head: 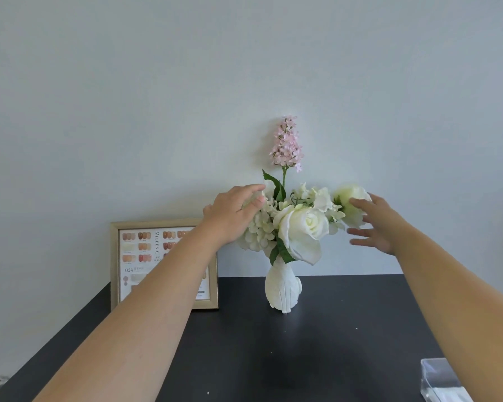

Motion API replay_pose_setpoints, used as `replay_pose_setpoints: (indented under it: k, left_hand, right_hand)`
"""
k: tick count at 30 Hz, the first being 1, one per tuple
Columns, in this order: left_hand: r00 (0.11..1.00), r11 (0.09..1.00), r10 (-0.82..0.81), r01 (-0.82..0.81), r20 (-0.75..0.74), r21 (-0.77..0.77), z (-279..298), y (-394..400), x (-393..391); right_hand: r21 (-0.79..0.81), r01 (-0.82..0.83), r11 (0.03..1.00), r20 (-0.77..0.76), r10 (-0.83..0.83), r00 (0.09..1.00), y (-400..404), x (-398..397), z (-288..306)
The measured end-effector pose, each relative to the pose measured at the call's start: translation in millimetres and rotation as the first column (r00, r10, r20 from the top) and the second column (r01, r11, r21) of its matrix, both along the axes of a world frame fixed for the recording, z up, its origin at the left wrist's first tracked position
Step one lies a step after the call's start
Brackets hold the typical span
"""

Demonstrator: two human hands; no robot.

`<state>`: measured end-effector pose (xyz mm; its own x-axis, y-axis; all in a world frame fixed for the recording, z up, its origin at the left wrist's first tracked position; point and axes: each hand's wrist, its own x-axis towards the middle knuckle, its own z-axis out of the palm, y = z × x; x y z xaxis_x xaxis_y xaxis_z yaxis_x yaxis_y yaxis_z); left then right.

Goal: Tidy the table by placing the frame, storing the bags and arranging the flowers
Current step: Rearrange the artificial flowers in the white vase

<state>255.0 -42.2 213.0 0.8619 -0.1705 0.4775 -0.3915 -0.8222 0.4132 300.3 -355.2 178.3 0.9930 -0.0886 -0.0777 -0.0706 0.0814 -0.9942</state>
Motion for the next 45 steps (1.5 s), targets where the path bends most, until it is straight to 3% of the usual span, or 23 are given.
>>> replay_pose_setpoints:
  k: [5, 11, 18, 23, 28, 33, 38, 41, 45]
  left_hand:
    - [0.995, 0.992, -0.098, 0.1, 0.035, -0.075, -1, -2, 1]
    - [0.982, 0.984, -0.109, 0.129, 0.156, -0.126, -2, 1, 3]
    - [0.975, 0.975, -0.169, 0.186, 0.145, -0.118, -3, -7, 3]
    - [0.978, 0.981, -0.172, 0.182, 0.121, -0.071, -5, -16, 5]
    - [0.975, 0.977, -0.18, 0.192, 0.129, -0.088, -7, -21, 4]
    - [0.97, 0.974, -0.189, 0.205, 0.153, -0.096, -6, -19, 2]
    - [0.958, 0.957, -0.072, 0.145, 0.276, -0.253, -11, 0, 1]
    - [0.983, 0.923, 0.046, 0.027, 0.18, -0.384, -24, 15, 1]
    - [0.997, 0.901, 0.066, -0.049, 0.025, -0.43, -44, 26, 0]
  right_hand:
    - [0.068, 0.068, 0.995, 0.21, -0.081, 0.974, 19, 14, 31]
    - [-0.221, 0.073, 0.973, 0.336, 0.005, 0.942, 47, 21, 70]
    - [-0.427, 0.109, 0.897, 0.52, 0.145, 0.842, 68, 13, 81]
    - [-0.555, 0.202, 0.807, 0.518, 0.145, 0.843, 72, 12, 81]
    - [-0.729, 0.144, 0.67, 0.388, 0.23, 0.893, 75, 14, 64]
    - [-0.704, 0.078, 0.706, 0.295, 0.191, 0.936, 71, 18, 54]
    - [-0.651, 0.188, 0.736, 0.412, 0.135, 0.901, 66, 16, 52]
    - [-0.669, 0.217, 0.711, 0.431, 0.132, 0.893, 65, 15, 45]
    - [-0.729, 0.238, 0.642, 0.38, 0.09, 0.921, 62, 15, 46]
